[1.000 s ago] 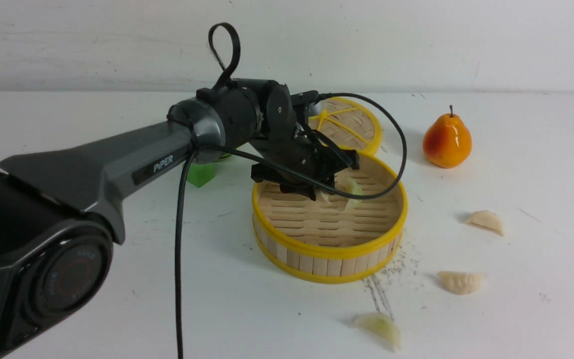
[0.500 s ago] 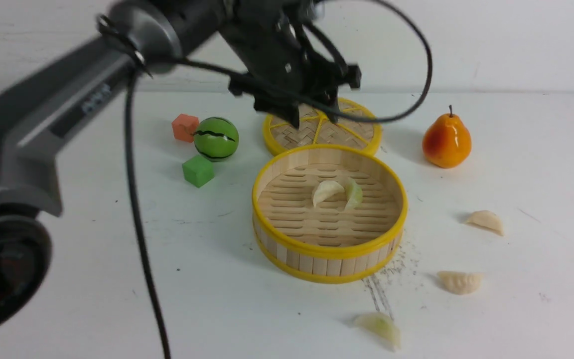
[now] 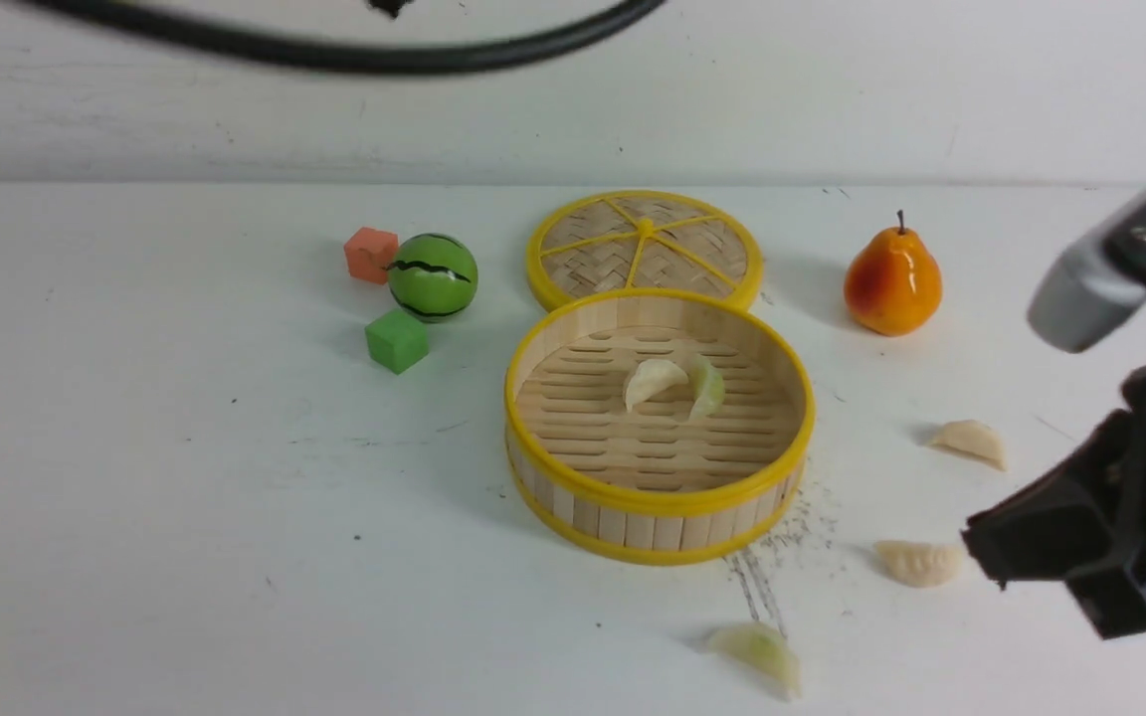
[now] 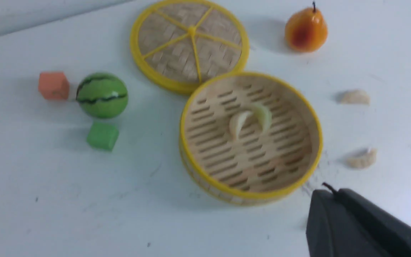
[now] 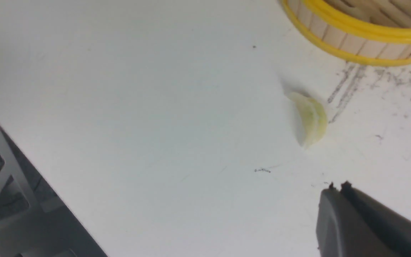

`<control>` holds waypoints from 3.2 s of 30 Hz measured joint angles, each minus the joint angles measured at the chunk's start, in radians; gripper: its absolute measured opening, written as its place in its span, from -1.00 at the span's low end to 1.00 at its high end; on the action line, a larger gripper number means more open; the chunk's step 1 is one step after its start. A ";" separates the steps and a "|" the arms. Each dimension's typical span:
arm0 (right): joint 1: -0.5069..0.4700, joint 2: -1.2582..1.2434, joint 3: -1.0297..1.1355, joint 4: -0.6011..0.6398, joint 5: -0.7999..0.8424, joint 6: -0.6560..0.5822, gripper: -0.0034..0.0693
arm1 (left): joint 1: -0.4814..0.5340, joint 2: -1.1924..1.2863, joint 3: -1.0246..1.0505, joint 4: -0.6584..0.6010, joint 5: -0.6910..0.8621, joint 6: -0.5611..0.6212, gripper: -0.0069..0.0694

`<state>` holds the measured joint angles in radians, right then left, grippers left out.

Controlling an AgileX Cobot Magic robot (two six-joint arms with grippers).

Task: Put the dumplings into the steamer on the white table.
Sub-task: 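Reach for and grasp a dumpling lying on the table beside the steamer, then place the dumpling in the bamboo steamer basket with the right gripper, then reach for and grasp a dumpling lying on the table beside the steamer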

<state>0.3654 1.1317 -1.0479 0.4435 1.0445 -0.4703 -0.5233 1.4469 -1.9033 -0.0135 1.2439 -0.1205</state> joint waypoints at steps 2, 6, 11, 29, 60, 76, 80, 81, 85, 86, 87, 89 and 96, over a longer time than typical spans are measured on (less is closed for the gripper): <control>0.048 0.046 -0.009 -0.025 -0.021 -0.001 -0.94 | 0.000 -0.101 0.135 0.001 0.000 -0.004 -0.86; 0.120 0.169 -0.010 -0.089 -0.072 0.013 -0.92 | 0.000 -0.288 0.444 0.002 -0.023 -0.050 -0.86; 0.128 0.318 -0.011 -0.126 -0.110 0.063 -0.80 | 0.000 -0.478 0.740 0.002 -0.069 -0.095 -0.86; 0.166 0.671 -0.073 -0.281 -0.343 0.091 0.65 | 0.000 -1.030 1.187 0.000 -0.073 -0.114 -0.86; 0.227 0.796 -0.750 -0.344 -0.076 0.489 -0.38 | 0.000 -1.040 1.187 0.028 -0.105 -0.114 -0.85; 0.227 1.132 -0.942 -0.460 -0.180 0.708 -0.24 | 0.000 -1.040 1.187 0.028 -0.052 -0.114 -0.83; 0.226 1.132 -0.974 -0.473 -0.135 0.719 0.09 | 0.000 -1.040 1.187 0.027 -0.045 -0.114 -0.81; 0.226 1.130 -0.990 -0.470 -0.104 0.710 0.16 | 0.000 -1.040 1.187 0.026 -0.045 -0.114 -0.81; 0.226 1.080 -1.055 -0.470 0.057 0.609 0.30 | 0.000 -1.040 1.187 0.024 -0.043 -0.114 -0.80; 0.226 1.057 -1.068 -0.472 0.098 0.578 0.31 | 0.000 -1.040 1.187 0.024 -0.043 -0.114 -0.80; 0.226 1.036 -1.075 -0.476 0.129 0.548 0.32 | 0.000 -1.040 1.187 0.024 -0.043 -0.114 -0.80; 0.226 0.992 -1.081 -0.487 0.177 0.503 0.32 | 0.000 -1.040 1.187 0.023 -0.043 -0.114 -0.80; 0.185 0.775 -0.905 -0.529 0.196 0.407 0.32 | 0.000 -1.040 1.187 0.013 -0.045 -0.114 -0.78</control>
<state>0.5501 1.9071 -1.9525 -0.0859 1.2401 -0.0629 -0.5233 0.4068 -0.7164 0.0000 1.1988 -0.2341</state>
